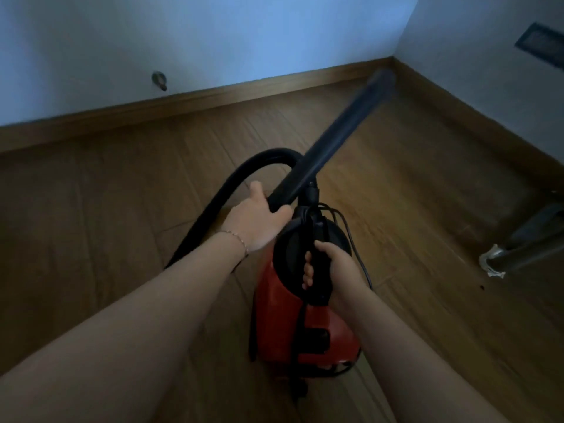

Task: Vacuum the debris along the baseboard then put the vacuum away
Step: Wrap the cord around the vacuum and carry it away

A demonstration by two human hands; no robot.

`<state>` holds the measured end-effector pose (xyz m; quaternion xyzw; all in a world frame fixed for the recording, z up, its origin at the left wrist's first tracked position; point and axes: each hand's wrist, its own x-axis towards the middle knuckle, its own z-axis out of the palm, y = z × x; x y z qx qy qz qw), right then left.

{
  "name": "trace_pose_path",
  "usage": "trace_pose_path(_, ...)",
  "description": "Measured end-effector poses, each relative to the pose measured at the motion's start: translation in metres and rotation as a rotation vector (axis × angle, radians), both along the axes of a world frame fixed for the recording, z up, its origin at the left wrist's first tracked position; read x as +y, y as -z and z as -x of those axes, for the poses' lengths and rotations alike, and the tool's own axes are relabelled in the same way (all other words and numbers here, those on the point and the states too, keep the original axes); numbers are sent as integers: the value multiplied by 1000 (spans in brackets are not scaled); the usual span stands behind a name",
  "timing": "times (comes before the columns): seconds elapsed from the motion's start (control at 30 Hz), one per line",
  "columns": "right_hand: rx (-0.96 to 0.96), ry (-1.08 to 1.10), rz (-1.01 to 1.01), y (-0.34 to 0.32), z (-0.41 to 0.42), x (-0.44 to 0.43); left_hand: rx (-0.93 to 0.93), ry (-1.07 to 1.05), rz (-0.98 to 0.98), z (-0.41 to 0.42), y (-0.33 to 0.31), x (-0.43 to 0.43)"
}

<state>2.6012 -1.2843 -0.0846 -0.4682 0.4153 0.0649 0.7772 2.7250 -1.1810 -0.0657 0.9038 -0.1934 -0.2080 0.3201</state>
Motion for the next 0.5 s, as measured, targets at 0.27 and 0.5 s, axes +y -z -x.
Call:
trace_pose_path(0.27, -60, -41, 87, -136, 43, 7, 219, -181, 409, 53, -136, 22)
trace_pose_path(0.5, -71, -213, 242, -320, 81, 29, 315, -332, 495, 120, -291, 41)
